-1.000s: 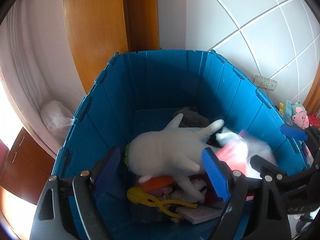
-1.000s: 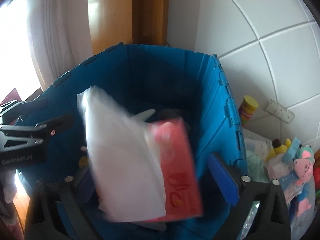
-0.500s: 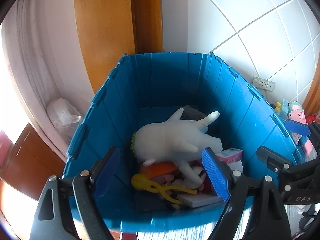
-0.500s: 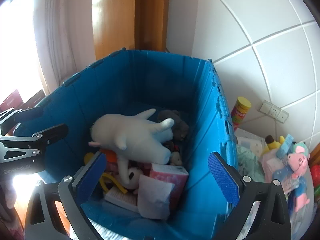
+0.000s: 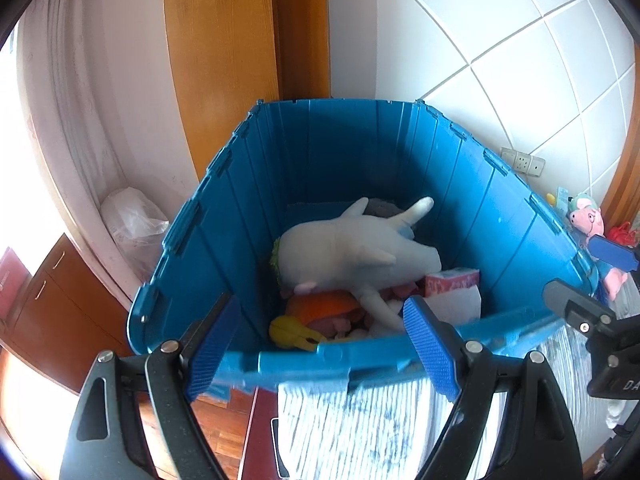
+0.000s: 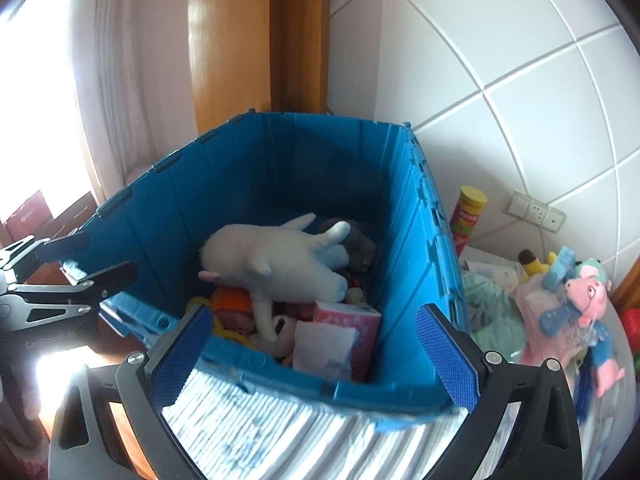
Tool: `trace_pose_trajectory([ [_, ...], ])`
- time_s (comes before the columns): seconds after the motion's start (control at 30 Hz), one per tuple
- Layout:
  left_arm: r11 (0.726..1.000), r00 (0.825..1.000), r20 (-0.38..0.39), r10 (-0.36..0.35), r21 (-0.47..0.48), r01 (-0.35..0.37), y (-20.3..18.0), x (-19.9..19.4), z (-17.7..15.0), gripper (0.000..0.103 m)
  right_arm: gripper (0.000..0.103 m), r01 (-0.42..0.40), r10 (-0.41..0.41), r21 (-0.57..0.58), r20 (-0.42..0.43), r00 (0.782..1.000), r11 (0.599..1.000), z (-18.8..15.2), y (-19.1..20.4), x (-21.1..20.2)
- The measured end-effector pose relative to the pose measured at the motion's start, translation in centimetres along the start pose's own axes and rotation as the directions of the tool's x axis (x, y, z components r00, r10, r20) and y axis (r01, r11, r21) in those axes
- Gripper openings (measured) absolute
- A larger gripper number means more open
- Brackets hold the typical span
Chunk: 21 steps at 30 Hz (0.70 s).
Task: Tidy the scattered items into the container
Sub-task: 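Raise both open tools out of the crate and back away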
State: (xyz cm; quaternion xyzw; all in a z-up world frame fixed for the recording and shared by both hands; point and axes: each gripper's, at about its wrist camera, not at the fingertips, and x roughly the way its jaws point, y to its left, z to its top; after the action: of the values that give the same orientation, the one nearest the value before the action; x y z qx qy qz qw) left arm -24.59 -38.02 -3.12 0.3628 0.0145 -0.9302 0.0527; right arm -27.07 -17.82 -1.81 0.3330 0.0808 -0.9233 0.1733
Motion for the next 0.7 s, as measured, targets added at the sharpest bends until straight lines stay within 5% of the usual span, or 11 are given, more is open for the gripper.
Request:
trace_pose_trajectory([
  [0.4,0.997,0.998,0.003,-0.066,0.041,0.066,-3.7,-2.5,-3.4,0.084,0.103,0.087,-0.084,0.07,-0.035,0.996,0.994,-5.1,-1.8,-3.0],
  [0.7,0.993,0.994,0.017,-0.105,0.053,0.104,-11.9,-6.8,-6.4,0.084,0.103,0.116,-0.113,0.105,-0.028,0.993,0.988,-9.6,-8.3,-8.1],
])
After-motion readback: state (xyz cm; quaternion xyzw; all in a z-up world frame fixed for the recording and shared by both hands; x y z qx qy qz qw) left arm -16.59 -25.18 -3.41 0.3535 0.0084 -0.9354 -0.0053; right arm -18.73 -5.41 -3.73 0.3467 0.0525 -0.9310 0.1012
